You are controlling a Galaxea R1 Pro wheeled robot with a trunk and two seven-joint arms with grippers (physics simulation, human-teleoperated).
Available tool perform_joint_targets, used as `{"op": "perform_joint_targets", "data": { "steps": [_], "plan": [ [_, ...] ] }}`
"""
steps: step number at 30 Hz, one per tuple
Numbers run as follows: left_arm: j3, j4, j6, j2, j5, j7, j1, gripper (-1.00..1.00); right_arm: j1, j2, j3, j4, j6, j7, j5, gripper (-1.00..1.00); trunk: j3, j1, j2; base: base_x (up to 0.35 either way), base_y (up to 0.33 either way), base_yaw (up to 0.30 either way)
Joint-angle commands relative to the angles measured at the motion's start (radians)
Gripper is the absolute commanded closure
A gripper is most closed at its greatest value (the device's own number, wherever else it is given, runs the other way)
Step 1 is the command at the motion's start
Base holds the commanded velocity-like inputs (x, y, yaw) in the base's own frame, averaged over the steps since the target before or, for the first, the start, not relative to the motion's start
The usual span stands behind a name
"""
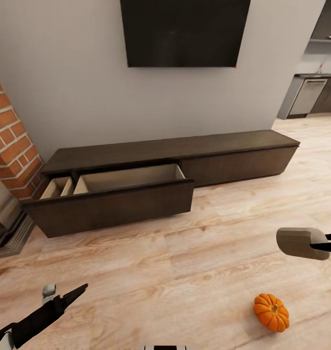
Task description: Place each of the two pumpkins and all three candles from the living room inside a cabinet in the living room (use any cabinet), then make sure every cabinet is closed, and position the cauldron so it is next to a table in the living room.
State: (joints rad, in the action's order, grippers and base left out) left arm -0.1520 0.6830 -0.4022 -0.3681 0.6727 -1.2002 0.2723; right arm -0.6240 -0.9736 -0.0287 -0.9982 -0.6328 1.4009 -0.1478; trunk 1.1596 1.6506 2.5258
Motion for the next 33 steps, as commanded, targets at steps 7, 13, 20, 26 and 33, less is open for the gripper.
{"op": "perform_joint_targets", "data": {
  "steps": [7, 13, 20, 26, 33],
  "plan": [
    [0.0, 0.0, -0.01, 0.0, 0.004, -0.002, 0.001, -1.0, 0.0, 0.0, 0.0, 0.0, -0.014, 0.001, -0.006, 1.0, 0.001, 0.0, 0.0, 0.006, 0.0, 0.292],
    [0.0, 0.0, -0.01, 0.0, 0.004, -0.002, 0.001, -1.0, 0.0, -0.001, 0.0, 0.0, -0.014, 0.001, -0.006, 1.0, 0.001, 0.0, 0.0, 0.243, 0.0, 0.292],
    [0.0, 0.0, -0.01, 0.0, 0.004, -0.002, 0.001, -1.0, -0.001, 0.0, 0.003, 0.0, -0.014, 0.001, -0.005, 1.0, 0.001, 0.0, 0.0, 0.335, 0.0, 0.251],
    [0.0, 0.0, -0.011, 0.0, 0.004, -0.001, 0.001, -1.0, 0.0, 0.0, 0.004, 0.0, 0.011, 0.004, -0.004, 1.0, 0.001, 0.0, 0.0, 0.34, 0.0, 0.028],
    [0.0, 0.0, -0.012, 0.0, 0.004, -0.001, 0.001, -1.0, 0.0, 0.003, 0.006, 0.0, 0.022, 0.002, -0.004, 1.0, 0.001, 0.0, 0.0, 0.34, 0.0, 0.002]
  ]
}}
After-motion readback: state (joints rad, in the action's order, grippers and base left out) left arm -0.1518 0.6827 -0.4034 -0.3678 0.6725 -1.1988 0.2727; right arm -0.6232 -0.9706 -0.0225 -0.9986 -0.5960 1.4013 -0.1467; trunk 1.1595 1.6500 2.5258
